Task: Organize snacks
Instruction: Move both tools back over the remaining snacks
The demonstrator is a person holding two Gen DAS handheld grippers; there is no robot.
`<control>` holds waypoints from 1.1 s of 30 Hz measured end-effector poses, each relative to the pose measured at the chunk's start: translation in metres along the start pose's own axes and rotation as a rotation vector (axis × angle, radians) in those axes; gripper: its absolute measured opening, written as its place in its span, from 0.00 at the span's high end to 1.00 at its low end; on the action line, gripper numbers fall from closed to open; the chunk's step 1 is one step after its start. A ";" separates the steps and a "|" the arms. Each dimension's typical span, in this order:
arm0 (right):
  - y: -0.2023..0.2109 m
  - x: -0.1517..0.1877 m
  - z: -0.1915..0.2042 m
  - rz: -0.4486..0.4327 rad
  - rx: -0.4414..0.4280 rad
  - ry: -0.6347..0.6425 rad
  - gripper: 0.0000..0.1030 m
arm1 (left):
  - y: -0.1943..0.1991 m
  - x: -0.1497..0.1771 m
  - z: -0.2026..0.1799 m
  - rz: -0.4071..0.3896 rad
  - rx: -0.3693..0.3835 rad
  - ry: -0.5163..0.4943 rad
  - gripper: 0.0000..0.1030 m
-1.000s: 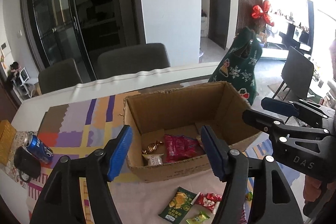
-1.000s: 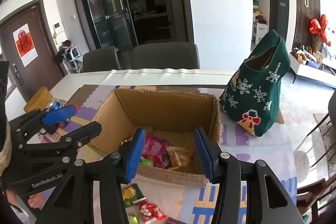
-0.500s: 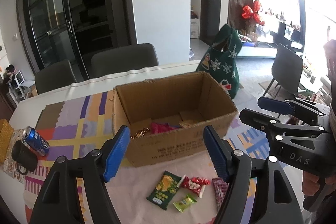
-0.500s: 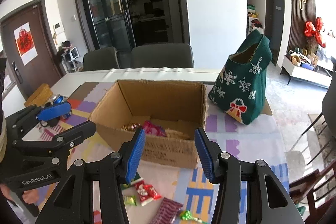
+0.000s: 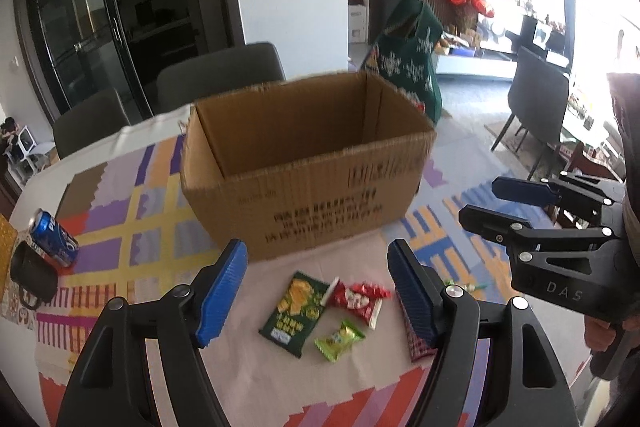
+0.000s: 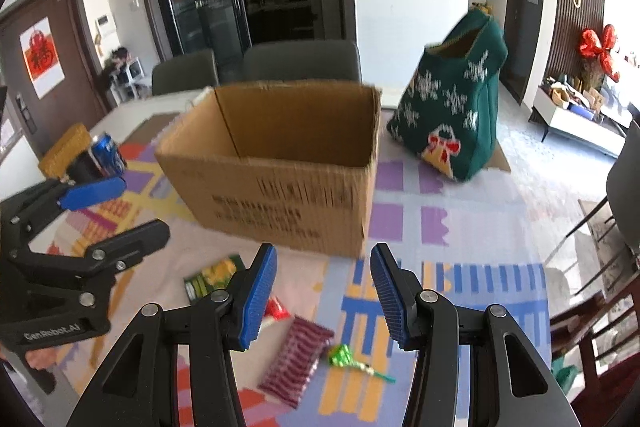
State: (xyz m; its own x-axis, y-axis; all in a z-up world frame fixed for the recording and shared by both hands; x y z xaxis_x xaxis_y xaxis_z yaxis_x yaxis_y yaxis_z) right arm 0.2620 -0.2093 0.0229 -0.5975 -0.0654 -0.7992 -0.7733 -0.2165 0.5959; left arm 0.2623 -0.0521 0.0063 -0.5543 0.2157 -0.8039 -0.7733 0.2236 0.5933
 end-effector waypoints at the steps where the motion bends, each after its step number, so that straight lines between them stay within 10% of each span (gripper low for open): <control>1: -0.002 0.004 -0.001 0.011 0.001 0.002 0.51 | -0.002 0.005 -0.001 0.011 -0.002 -0.002 0.30; 33: -0.053 0.110 -0.016 0.319 0.071 0.013 0.51 | -0.075 0.109 -0.014 0.330 0.073 -0.015 0.30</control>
Point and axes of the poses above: each gripper's, at about its wrist camera, not at the fingertips, and y roughly against the way its jaws point, z to its left, x to its underside, the point moved 3 cm from there along -y, roughly the way its jaws point, and after that the axes turned 11 degrees about -z, right-handed, at the moved point
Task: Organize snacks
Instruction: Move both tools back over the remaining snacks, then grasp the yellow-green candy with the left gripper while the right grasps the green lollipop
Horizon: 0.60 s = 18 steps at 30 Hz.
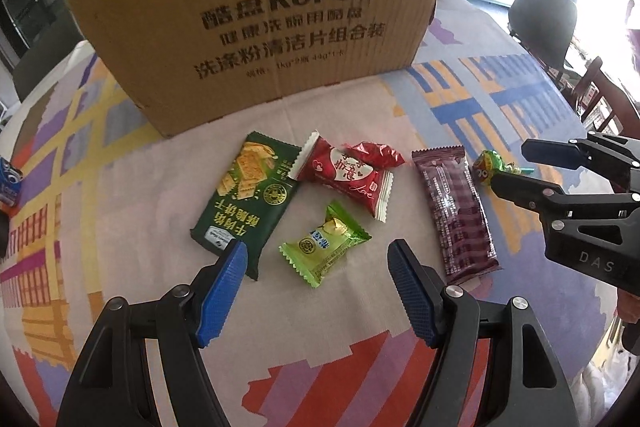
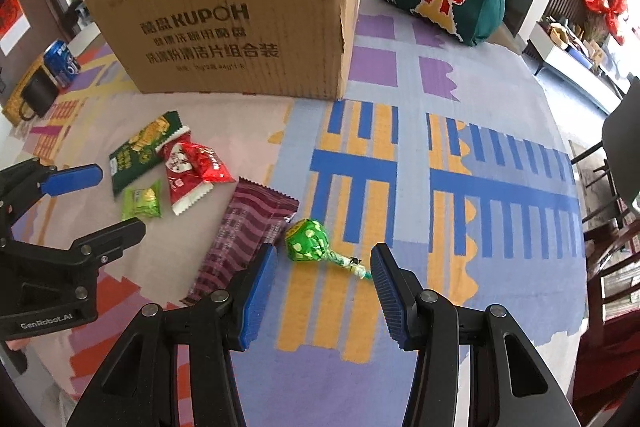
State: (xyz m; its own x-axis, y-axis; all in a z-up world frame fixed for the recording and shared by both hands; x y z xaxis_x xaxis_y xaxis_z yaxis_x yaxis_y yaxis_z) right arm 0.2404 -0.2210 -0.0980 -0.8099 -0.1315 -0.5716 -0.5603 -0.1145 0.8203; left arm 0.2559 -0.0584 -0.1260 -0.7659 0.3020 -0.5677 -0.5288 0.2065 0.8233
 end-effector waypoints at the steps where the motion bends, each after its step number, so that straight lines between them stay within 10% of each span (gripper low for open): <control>1: -0.002 0.000 0.000 0.004 0.002 0.001 0.51 | -0.002 0.000 0.000 0.004 0.005 0.003 0.30; 18: -0.022 -0.002 -0.003 0.036 -0.013 -0.011 0.52 | -0.010 -0.001 -0.001 -0.002 0.021 -0.014 0.54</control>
Point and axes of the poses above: each gripper's, at about its wrist camera, not at the fingertips, and y roughly against the way its jaws point, z to its left, x to its underside, the point moved 3 cm from there along -y, roughly the way its jaws point, and after that the axes turned 11 degrees about -z, right-handed, at the moved point
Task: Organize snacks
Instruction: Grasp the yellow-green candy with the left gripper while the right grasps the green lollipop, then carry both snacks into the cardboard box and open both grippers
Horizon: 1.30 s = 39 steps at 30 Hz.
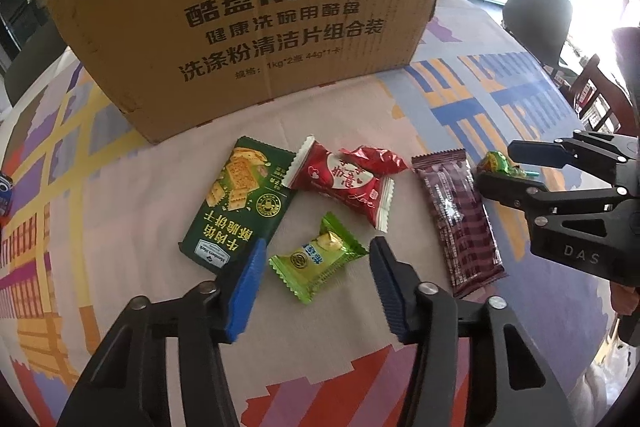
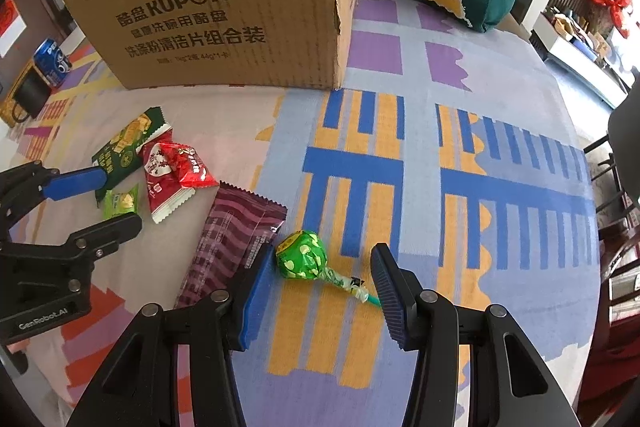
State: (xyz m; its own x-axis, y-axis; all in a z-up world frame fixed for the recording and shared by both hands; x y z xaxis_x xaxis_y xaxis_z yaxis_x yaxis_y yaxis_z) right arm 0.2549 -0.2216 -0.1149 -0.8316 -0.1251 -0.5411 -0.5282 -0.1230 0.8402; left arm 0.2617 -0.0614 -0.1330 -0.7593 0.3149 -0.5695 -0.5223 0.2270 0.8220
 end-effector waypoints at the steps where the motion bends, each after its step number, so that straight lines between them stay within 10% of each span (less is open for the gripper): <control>1: 0.000 0.000 0.000 0.000 0.000 0.004 0.52 | -0.001 0.000 -0.001 0.006 0.007 0.002 0.55; 10: -0.004 0.000 0.000 -0.003 -0.004 0.002 0.53 | -0.010 0.001 0.001 0.025 0.022 0.026 0.59; 16: -0.003 0.000 0.002 -0.007 -0.023 0.009 0.73 | -0.005 0.002 -0.001 0.022 0.050 0.046 0.78; 39: 0.079 -0.033 0.028 -0.225 -0.090 0.013 0.75 | 0.083 -0.042 0.005 -0.236 0.063 0.113 0.79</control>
Point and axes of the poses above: each gripper's, at about its wrist camera, not at the fingertips, and y roughly against the way its jaws point, z to its left, x to its underside, the point moved 3 cm from there along -y, roughly the way its jaws point, and after that the axes turned 11 degrees about -z, right-handed, at the moved point
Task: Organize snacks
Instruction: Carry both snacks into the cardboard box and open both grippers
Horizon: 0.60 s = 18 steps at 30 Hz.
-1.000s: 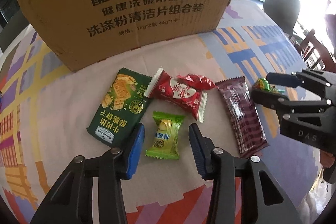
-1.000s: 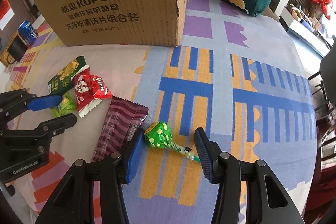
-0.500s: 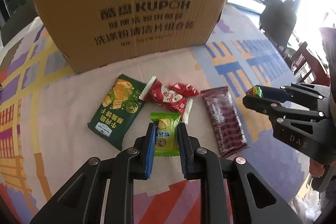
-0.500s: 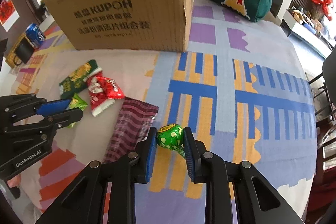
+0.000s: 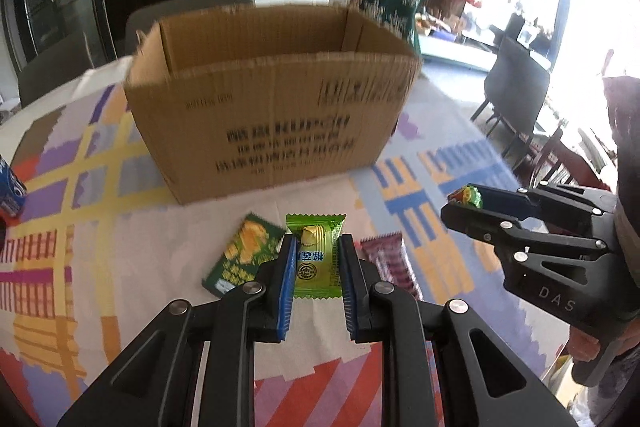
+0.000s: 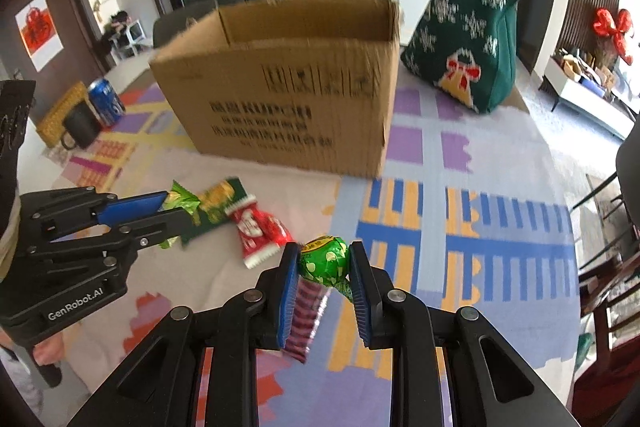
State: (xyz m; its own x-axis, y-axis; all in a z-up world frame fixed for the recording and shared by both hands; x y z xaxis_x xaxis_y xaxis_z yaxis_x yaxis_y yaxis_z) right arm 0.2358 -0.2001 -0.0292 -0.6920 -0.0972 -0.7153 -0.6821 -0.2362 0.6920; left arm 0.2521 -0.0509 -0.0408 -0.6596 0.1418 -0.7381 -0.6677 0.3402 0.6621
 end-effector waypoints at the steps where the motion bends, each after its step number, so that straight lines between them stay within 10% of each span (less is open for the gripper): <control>1: 0.003 -0.005 0.001 -0.015 -0.004 -0.003 0.75 | 0.003 -0.004 0.001 -0.012 -0.002 0.000 0.79; 18: 0.027 -0.085 0.019 -0.205 -0.053 -0.007 0.75 | 0.033 -0.076 0.015 -0.173 -0.059 -0.023 0.79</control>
State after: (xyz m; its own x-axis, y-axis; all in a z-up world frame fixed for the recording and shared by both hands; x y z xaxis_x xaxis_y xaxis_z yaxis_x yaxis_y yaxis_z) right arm 0.2718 -0.1803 0.0527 -0.5420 -0.0351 -0.8397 -0.7955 -0.3008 0.5260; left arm 0.2855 -0.0362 0.0352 -0.5260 0.1073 -0.8437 -0.7898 0.3063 0.5314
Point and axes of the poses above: each gripper's, at about its wrist camera, not at the fingertips, and y roughly against the way its jaws point, z to its left, x to its underside, the point moved 3 cm from there along -y, roughly the way its jaws point, and after that the axes turned 11 degrees about -z, right-handed, at the moved point
